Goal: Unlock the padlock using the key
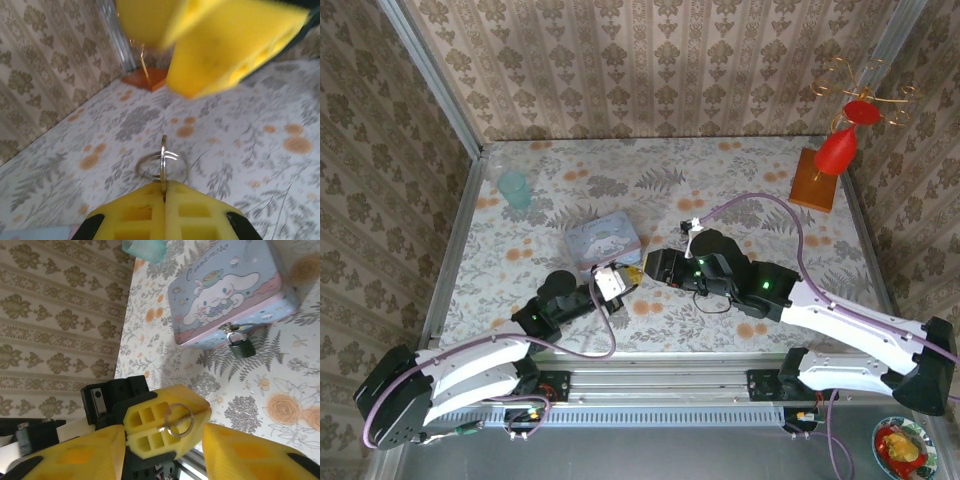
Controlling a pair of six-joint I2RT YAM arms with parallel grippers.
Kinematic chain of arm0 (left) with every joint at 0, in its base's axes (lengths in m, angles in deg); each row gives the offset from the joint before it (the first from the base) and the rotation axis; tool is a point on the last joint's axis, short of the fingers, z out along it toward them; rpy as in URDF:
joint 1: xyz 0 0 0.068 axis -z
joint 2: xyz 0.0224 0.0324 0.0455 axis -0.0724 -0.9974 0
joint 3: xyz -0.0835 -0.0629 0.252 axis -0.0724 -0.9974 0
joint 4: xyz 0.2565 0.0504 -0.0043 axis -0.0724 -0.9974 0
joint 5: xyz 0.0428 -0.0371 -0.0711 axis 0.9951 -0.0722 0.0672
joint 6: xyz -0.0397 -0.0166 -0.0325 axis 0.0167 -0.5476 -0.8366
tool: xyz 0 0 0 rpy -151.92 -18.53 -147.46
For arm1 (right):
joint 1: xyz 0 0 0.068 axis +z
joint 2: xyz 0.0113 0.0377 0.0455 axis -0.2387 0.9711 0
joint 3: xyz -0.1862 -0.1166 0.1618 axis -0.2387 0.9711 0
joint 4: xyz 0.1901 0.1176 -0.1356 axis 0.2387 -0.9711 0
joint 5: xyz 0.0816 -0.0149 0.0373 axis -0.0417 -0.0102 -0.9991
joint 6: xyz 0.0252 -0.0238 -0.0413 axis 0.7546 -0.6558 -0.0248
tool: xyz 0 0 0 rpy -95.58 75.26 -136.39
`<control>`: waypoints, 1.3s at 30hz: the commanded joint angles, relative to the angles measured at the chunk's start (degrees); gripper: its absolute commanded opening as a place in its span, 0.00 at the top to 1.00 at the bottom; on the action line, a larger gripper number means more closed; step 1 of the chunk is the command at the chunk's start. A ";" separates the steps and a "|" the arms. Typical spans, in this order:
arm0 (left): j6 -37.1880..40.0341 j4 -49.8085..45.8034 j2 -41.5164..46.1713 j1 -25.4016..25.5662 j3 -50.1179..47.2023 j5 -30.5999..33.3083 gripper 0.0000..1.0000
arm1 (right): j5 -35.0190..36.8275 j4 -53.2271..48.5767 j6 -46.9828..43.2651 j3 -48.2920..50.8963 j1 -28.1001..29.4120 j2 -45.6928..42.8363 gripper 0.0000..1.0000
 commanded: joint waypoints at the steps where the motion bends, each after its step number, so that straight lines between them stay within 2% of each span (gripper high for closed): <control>1: 6.20 -5.42 0.01 -0.36 3.80 4.12 1.00 | 1.70 -0.37 4.40 1.17 0.39 -0.63 0.52; 10: 8.89 -6.00 -2.35 0.38 5.37 0.64 1.00 | -2.06 2.78 11.08 1.79 0.61 3.51 0.60; 17: 9.63 -6.59 -1.93 0.91 5.25 -0.45 1.00 | -1.72 2.30 13.42 2.14 0.74 5.02 0.65; 27: 9.96 -5.64 -1.63 1.53 4.62 -1.34 1.00 | -1.85 2.15 14.61 1.67 0.65 6.61 0.68; 39: 10.92 -5.68 -1.49 1.52 4.45 -0.63 1.00 | -2.16 1.91 14.75 1.67 0.48 7.33 0.81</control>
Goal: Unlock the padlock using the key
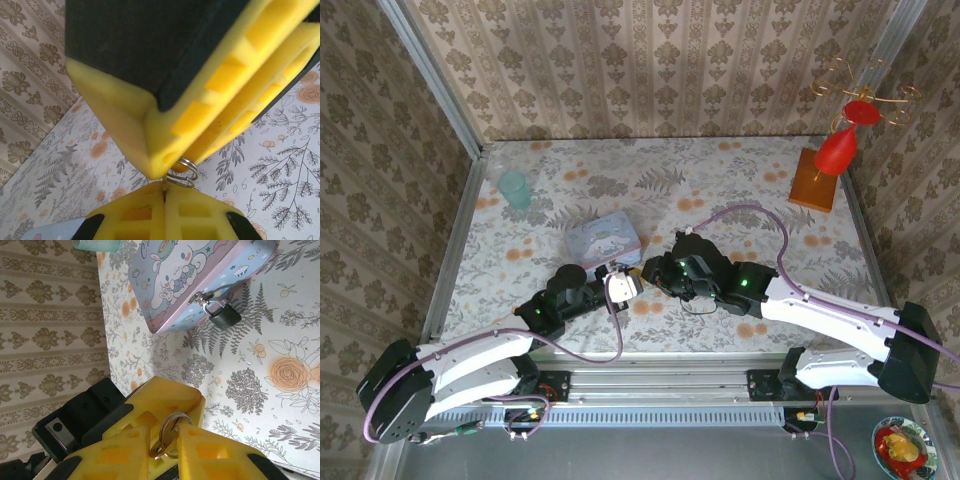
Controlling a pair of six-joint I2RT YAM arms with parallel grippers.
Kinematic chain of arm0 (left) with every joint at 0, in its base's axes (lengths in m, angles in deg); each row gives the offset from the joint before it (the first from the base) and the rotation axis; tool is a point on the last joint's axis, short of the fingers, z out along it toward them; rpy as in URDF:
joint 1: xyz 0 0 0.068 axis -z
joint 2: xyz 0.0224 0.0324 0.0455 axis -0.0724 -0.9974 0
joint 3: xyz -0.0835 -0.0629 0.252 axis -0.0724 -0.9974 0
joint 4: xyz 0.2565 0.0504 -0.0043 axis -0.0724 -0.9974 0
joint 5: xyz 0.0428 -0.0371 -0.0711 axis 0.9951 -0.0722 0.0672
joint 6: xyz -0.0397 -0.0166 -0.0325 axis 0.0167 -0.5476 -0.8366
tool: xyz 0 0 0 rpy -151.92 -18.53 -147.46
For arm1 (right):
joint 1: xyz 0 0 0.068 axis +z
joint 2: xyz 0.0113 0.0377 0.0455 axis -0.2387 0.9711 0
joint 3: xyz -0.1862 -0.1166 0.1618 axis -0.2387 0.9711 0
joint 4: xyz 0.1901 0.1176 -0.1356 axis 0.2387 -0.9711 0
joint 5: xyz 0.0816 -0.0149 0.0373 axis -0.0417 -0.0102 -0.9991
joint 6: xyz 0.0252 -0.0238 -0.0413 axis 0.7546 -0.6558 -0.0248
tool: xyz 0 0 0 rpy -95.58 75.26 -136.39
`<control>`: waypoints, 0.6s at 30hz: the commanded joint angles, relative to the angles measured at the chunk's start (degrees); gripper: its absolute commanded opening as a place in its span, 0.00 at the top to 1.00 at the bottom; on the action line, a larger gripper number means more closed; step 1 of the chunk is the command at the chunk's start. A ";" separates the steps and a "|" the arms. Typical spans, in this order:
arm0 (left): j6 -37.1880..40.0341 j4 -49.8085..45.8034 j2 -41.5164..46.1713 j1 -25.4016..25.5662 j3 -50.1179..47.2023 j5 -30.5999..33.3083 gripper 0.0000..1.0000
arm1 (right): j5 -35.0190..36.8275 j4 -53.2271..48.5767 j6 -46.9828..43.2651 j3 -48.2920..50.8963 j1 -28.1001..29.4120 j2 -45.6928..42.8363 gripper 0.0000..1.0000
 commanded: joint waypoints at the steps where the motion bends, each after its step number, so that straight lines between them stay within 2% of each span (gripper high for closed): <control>1: 1.58 0.69 0.84 0.34 1.13 -0.03 1.00 | -0.01 -0.10 0.54 0.30 0.11 0.47 0.82; 9: 1.78 0.79 0.97 0.41 1.22 1.06 1.00 | -0.59 0.26 0.54 0.56 0.15 0.92 0.91; 11: 1.49 0.73 1.18 0.46 1.13 0.99 0.97 | -0.58 0.65 0.54 0.95 0.11 0.84 0.95; 14: 0.72 0.99 1.83 0.51 0.81 0.99 0.89 | -0.31 1.18 -0.06 1.35 -0.15 0.17 0.99; 16: -0.94 2.10 2.76 0.40 0.11 1.79 0.78 | 0.60 1.01 -1.04 1.72 -0.45 -0.71 1.00; 18: -3.86 1.28 4.21 0.12 0.07 2.01 0.71 | 1.52 1.50 -1.64 2.81 -1.13 -1.95 1.00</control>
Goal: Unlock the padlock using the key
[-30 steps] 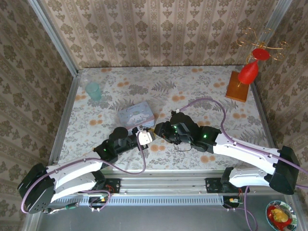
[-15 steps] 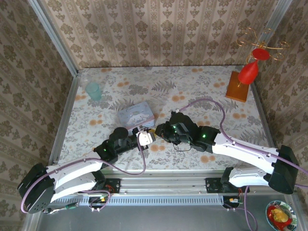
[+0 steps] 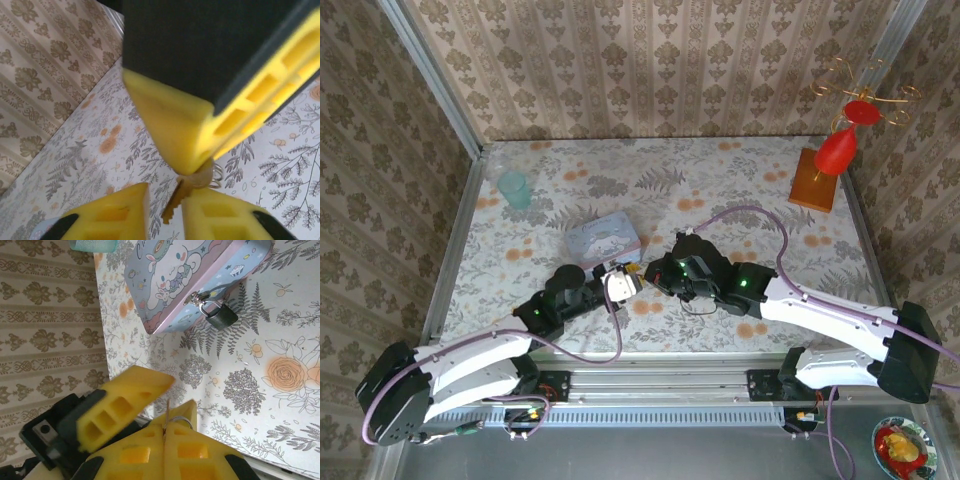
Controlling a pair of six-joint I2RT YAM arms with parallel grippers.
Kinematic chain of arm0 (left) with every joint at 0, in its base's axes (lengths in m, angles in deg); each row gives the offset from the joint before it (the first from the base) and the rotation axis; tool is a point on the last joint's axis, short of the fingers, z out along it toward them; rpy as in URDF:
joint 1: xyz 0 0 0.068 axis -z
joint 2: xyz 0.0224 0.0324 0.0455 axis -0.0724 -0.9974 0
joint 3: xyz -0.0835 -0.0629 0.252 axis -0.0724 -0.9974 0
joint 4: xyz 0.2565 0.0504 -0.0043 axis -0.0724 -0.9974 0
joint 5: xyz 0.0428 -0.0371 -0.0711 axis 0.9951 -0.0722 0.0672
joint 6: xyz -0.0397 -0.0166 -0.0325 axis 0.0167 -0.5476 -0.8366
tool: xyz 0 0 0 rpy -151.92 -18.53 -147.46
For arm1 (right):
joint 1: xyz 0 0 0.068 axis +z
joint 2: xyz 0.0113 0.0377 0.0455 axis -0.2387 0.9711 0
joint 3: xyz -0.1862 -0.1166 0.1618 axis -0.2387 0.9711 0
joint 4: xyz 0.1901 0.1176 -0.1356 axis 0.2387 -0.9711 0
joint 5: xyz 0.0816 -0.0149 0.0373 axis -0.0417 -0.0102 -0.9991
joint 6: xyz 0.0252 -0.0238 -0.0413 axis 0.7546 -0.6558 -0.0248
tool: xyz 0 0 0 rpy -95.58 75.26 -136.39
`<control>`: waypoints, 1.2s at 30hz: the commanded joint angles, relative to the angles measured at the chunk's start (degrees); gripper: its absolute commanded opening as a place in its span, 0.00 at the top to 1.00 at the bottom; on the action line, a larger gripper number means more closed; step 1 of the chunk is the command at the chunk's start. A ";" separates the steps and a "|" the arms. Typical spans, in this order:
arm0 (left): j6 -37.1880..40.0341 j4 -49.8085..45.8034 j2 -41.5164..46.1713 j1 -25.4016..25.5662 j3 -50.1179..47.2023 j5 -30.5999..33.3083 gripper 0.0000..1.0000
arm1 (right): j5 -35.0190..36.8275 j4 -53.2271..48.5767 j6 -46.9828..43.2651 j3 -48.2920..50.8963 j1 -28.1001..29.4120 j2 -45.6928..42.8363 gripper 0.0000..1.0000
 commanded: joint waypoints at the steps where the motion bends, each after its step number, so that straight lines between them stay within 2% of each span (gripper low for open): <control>1: -4.77 1.09 3.77 0.09 0.17 -0.43 0.68 | 1.59 1.98 -1.63 2.74 -1.23 -2.49 1.00; 4: -11.65 -0.46 7.88 -0.33 -0.55 1.25 0.58 | 1.41 9.75 -2.69 7.28 -2.93 -5.19 1.00; 7: -21.75 -2.38 12.58 -0.76 -0.90 4.65 0.49 | 2.96 15.30 -6.27 10.17 -4.02 -7.93 1.00; 10: -36.17 -10.25 15.82 -1.45 2.72 9.45 0.48 | 5.89 19.16 -10.71 12.15 -4.07 -10.24 1.00; 14: -56.62 -18.73 13.85 -2.80 8.23 11.12 0.48 | 6.47 32.06 -13.41 17.58 -3.94 -10.82 1.00; 17: -67.85 -14.14 12.01 -2.82 7.56 8.39 0.46 | 6.25 40.38 -15.07 20.17 -3.57 -9.36 1.00; 20: -81.95 -14.94 11.39 -2.90 7.25 9.32 0.44 | 6.33 46.39 -15.38 21.73 -2.61 -7.45 1.00; 22: -87.45 -12.76 11.12 -2.67 6.35 8.77 0.43 | 6.25 48.41 -15.67 21.90 -1.85 -6.52 1.00; 25: -90.97 -12.34 11.14 -2.63 6.29 8.69 0.43 | 6.31 50.29 -16.33 21.97 -0.80 -5.52 1.00; 32: -93.78 -7.96 6.85 -1.95 6.97 6.35 0.44 | 6.78 54.58 -16.01 22.85 0.71 -4.35 1.00; 36: -94.10 -4.79 5.02 -1.15 6.84 5.81 0.49 | 6.69 55.56 -16.32 22.74 1.37 -4.13 1.00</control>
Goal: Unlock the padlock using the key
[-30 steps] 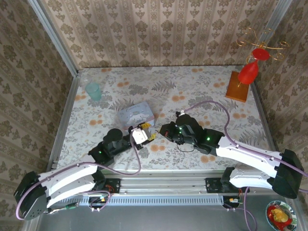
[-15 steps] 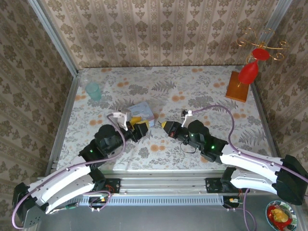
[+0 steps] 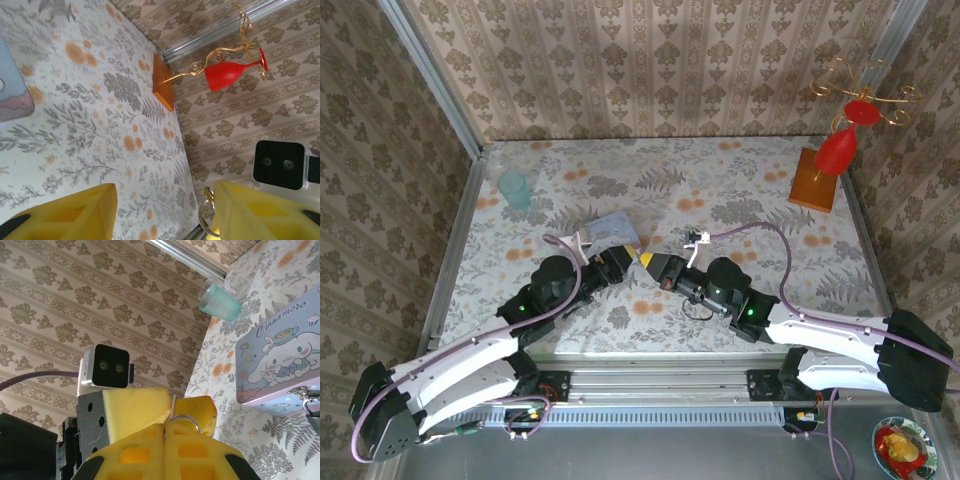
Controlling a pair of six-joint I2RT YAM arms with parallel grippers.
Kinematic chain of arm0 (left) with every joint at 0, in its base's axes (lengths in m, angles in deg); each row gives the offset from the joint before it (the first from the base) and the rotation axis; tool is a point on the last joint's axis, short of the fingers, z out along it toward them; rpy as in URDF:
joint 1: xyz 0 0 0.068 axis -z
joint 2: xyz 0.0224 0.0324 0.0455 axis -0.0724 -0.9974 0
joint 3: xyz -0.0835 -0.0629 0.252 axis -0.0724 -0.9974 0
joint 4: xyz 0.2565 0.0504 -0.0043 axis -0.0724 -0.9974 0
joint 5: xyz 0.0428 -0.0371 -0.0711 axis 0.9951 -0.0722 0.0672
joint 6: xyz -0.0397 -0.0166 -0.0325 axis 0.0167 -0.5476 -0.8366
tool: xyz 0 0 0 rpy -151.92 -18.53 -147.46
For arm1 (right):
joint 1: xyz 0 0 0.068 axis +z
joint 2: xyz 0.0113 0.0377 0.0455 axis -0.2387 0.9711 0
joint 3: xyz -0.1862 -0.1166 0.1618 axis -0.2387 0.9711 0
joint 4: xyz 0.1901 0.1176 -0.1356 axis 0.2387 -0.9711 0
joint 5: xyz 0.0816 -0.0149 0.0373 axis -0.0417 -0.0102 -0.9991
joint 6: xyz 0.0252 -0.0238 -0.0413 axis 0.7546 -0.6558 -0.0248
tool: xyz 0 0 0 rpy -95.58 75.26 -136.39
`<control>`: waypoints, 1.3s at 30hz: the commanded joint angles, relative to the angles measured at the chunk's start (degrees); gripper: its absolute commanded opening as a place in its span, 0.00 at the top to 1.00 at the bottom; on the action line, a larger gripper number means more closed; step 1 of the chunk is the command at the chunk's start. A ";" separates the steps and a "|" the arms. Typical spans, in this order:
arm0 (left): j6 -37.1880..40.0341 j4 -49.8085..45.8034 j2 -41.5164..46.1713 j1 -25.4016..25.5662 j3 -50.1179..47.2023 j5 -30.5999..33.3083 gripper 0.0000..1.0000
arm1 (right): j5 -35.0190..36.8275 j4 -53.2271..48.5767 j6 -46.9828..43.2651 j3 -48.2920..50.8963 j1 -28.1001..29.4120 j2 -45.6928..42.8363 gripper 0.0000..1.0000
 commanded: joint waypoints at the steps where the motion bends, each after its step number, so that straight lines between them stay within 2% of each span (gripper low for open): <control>1: -1.92 4.98 -0.67 0.74 0.30 -1.61 0.52 | 1.65 4.50 -1.06 0.70 0.61 0.56 1.00; 7: -1.22 5.59 -1.00 0.79 1.79 -2.50 0.56 | 1.48 3.99 -1.35 0.24 0.96 0.71 1.00; 20: -2.02 5.87 -0.50 0.65 1.12 -2.96 0.56 | 0.64 0.19 -1.59 -1.68 0.96 1.76 1.00; 39: -1.66 4.68 -1.18 0.29 2.42 -4.35 0.74 | -0.10 -1.34 -1.42 -2.43 0.99 1.76 1.00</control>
